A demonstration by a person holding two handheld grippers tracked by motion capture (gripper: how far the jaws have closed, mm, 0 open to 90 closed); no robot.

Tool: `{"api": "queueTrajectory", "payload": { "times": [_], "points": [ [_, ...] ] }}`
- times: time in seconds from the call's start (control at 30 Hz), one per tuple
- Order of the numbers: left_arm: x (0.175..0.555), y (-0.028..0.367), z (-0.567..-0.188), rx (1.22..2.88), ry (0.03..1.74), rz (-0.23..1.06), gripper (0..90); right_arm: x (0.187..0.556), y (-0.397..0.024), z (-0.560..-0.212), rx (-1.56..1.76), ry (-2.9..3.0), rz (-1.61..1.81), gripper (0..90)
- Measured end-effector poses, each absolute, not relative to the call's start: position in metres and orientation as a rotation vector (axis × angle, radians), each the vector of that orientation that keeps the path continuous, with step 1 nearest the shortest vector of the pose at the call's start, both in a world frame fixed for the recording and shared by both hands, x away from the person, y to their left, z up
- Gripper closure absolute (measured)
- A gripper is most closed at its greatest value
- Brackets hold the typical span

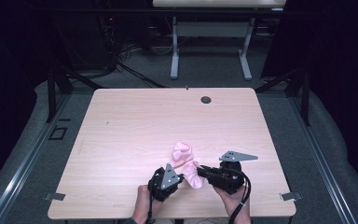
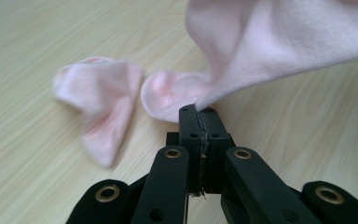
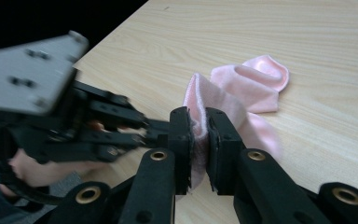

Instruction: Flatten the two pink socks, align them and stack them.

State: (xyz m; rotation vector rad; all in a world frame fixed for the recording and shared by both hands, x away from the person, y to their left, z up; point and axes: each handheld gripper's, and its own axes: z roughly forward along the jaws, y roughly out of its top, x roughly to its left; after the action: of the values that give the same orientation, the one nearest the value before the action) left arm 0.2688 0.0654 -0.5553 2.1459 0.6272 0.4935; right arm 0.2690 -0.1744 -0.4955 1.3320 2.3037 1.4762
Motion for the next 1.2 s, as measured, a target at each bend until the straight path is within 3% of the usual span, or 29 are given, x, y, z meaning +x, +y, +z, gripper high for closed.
{"api": "queueTrajectory", "payload": {
  "times": [0.2, 0.43, 0.57, 0.6, 0.63, 0.77, 0.9, 1.2],
  "points": [
    [0.245, 0.073, -0.547, 2.238, 0.635, 0.551, 90.0, 0.271, -0.169, -0.51, 1.344, 2.378, 1.345, 80.7],
    [0.229, 0.051, -0.568, 2.34, 0.634, 0.367, 88.6, 0.279, -0.172, -0.541, 1.416, 2.455, 1.146, 80.5],
    [0.233, 0.053, -0.569, 2.326, 0.671, 0.29, 59.0, 0.28, -0.176, -0.55, 1.437, 2.465, 1.104, 79.7],
    [0.234, 0.057, -0.567, 2.311, 0.69, 0.291, 59.0, 0.28, -0.178, -0.552, 1.439, 2.461, 1.11, 78.9],
    [0.236, 0.061, -0.564, 2.303, 0.709, 0.295, 47.7, 0.279, -0.182, -0.553, 1.437, 2.464, 1.108, 73.7],
    [0.249, 0.082, -0.551, 2.247, 0.794, 0.311, 36.9, 0.277, -0.187, -0.55, 1.43, 2.46, 1.107, 64.6],
    [0.278, 0.097, -0.543, 2.224, 0.926, 0.313, 35.8, 0.275, -0.194, -0.543, 1.409, 2.434, 1.112, 54.8],
    [0.307, 0.094, -0.556, 2.273, 1.024, 0.185, 50.2, 0.279, -0.2, -0.544, 1.407, 2.397, 1.017, 60.5]
  ]
}}
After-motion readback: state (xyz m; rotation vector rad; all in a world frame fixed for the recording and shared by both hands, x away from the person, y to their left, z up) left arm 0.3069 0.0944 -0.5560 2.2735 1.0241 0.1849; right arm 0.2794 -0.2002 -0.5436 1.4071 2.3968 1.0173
